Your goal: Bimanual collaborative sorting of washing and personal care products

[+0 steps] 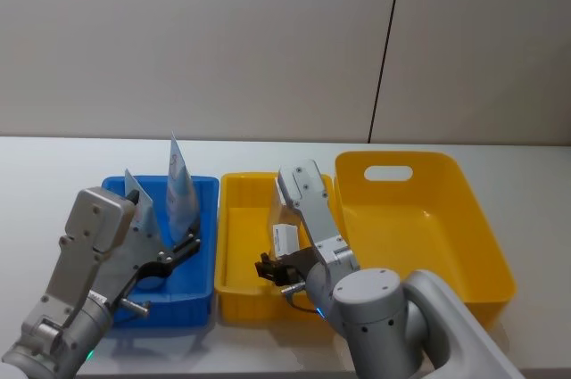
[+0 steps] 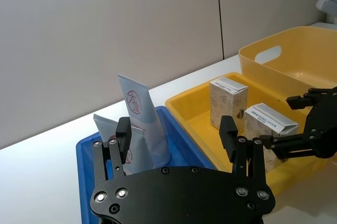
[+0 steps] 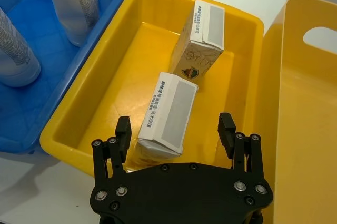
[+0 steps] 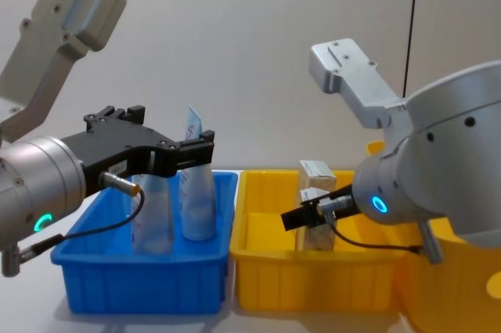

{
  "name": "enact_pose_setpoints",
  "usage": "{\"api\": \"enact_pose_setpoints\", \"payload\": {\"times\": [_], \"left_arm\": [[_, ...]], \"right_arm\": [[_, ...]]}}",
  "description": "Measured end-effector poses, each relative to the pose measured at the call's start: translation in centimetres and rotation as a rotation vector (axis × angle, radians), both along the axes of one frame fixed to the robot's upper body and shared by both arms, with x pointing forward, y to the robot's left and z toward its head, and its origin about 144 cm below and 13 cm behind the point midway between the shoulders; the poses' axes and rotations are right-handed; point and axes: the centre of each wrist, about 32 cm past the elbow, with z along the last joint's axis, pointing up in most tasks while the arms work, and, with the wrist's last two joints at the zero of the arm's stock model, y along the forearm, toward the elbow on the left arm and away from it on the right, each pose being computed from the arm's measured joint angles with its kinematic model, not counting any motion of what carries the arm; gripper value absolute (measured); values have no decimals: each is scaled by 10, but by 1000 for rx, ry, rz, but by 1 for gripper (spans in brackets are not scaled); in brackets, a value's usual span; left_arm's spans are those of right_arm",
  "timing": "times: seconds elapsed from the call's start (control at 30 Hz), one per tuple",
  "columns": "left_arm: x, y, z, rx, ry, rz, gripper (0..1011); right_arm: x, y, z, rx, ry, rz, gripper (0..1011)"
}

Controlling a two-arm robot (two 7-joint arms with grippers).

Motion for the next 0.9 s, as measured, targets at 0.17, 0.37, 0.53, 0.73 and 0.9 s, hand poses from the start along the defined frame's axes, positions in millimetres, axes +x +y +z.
{"api": "enact_pose_setpoints", "payload": {"times": [0.17,0.37,0.53,0.73,0.9], "left_arm": [[0,0,0,0,0,0,1001],[0,0,0,0,0,0,1001],[0,0,0,0,0,0,1001],[0,0,0,0,0,0,1001],[0,0,0,0,0,0,1001]], "right_arm": [[2,2,-2,9,3,-5,1004],[3,3,-3,15,1,-9,1000],[4,3,-4,19,0,-11,882],[4,4,-4,21,-1,-12,714],[5,4,-5,22,-2,-13,555]]}}
